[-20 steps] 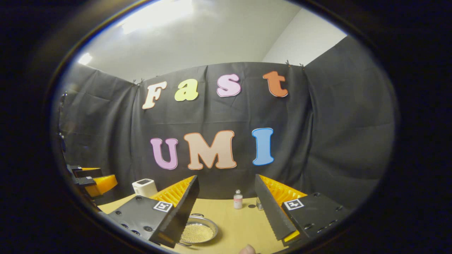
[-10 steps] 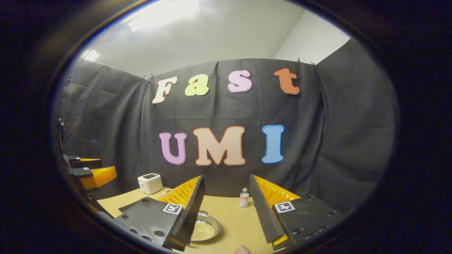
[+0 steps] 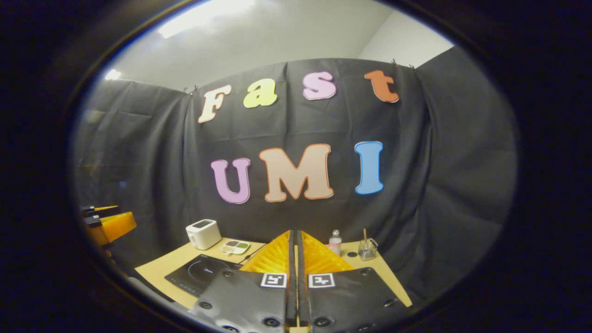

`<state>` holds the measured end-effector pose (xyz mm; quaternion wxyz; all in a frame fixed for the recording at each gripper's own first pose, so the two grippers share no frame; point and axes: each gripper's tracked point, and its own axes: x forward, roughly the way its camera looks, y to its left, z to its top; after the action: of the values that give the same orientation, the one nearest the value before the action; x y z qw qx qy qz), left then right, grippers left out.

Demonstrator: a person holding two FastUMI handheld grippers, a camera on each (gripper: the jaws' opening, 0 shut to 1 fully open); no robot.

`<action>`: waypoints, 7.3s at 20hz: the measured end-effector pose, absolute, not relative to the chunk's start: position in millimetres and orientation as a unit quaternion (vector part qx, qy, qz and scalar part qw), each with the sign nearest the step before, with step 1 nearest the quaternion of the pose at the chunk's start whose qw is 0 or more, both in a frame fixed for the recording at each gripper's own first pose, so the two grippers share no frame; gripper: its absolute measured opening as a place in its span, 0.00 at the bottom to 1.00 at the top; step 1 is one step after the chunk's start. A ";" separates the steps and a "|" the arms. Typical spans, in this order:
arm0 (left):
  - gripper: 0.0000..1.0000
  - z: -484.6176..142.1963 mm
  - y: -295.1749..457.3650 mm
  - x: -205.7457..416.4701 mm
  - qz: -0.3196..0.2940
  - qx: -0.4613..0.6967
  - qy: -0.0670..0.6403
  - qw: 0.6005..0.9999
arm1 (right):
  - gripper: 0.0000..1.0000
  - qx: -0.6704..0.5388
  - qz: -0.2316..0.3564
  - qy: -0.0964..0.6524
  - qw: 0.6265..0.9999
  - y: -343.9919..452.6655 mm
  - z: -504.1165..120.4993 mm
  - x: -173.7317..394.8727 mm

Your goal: First push the handle of the pot to place it horizontally, then grasp the pot with both hands and set it on the induction cooktop.

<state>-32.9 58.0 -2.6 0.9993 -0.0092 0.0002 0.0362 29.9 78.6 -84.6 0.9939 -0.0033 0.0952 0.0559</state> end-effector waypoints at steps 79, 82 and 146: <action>0.96 -321.4 54.6 136.9 -0.144 -0.134 0.422 0.885 | 0.43 0.048 -0.116 0.565 0.815 14.4 -455.0 78.1; 0.96 -348.4 53.7 139.8 -0.135 -0.122 0.449 0.875 | 0.70 0.029 -0.117 0.575 0.809 9.4 -464.4 77.8; 0.55 -414.9 171.7 142.8 -0.104 -0.083 0.555 0.821 | 0.41 0.067 -0.036 0.613 0.786 243.6 -471.1 100.3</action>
<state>142.8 171.7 -414.9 0.8213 -0.0835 0.5547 -0.1038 100.3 243.6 -471.1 0.7862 0.0669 0.6133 -0.0360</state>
